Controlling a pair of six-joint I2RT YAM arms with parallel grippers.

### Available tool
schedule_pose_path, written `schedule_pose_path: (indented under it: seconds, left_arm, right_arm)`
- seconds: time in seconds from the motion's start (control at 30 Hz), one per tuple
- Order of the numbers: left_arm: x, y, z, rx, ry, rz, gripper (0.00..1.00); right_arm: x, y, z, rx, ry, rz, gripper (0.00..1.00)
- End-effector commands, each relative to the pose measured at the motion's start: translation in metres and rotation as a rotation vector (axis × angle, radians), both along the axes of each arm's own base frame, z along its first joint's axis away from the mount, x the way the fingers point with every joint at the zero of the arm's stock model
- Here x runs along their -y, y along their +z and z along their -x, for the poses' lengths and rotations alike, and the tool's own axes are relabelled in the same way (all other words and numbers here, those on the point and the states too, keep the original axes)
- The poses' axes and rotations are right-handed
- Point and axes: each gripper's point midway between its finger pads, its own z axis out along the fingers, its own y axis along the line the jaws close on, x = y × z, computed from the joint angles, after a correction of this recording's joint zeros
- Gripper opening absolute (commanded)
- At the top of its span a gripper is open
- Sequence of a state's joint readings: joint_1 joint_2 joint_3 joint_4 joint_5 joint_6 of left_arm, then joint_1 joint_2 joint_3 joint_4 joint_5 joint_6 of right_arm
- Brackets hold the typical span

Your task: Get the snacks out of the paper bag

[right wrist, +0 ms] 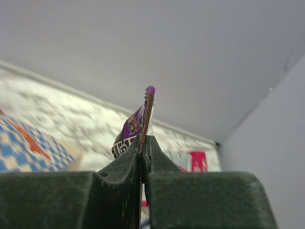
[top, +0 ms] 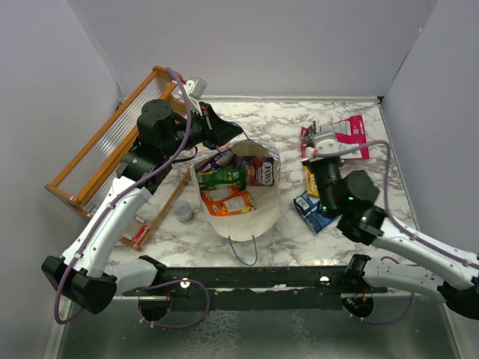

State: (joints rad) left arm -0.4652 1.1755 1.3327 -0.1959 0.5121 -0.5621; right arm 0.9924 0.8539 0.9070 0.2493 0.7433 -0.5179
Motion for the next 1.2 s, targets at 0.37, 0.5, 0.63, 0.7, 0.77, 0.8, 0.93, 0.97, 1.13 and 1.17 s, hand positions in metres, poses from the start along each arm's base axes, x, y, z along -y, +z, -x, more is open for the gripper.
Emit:
schedule_pose_path:
  seconds: [0.37,0.5,0.63,0.7,0.77,0.8,0.93,0.97,1.13,1.17]
  left_arm:
    - [-0.003,0.027,0.002,0.067,0.009,0.026,0.00]
    - [-0.001,0.025,0.002,0.061,0.001,0.025,0.00]
    - [-0.002,0.024,0.003,0.058,0.001,0.023,0.00]
    - [-0.002,0.023,0.003,0.057,-0.002,0.025,0.00]
    - [-0.001,0.024,0.004,0.058,-0.007,0.028,0.00]
    - [-0.001,0.024,0.004,0.060,-0.007,0.028,0.00]
    - [-0.002,0.027,0.007,0.068,-0.007,0.029,0.00]
    - [-0.002,0.026,0.006,0.066,-0.006,0.028,0.00]
    - [-0.002,0.025,0.006,0.066,-0.009,0.033,0.00]
    - [-0.001,0.025,0.007,0.065,-0.012,0.035,0.00]
  right_arm:
    - [0.096,-0.247,-0.095,-0.666,-0.432,-0.285,0.01]
    - [0.096,-0.269,-0.092,-0.725,-0.364,-0.523,0.01]
    - [0.116,-0.277,-0.085,-0.701,-0.361,-0.721,0.03]
    - [0.130,-0.289,-0.081,-0.709,-0.394,-0.782,0.10]
    - [0.140,-0.301,-0.077,-0.733,-0.405,-0.833,0.14]
    - [0.143,-0.306,-0.075,-0.747,-0.405,-0.845,0.21]
    - [0.162,-0.299,-0.067,-0.717,-0.475,-0.860,0.64]
    - [0.165,-0.290,-0.065,-0.691,-0.478,-0.853,0.71]
    - [0.167,-0.226,-0.065,-0.540,-0.388,-0.775,0.82]
    - [0.163,-0.211,-0.067,-0.509,-0.339,-0.733,0.83]
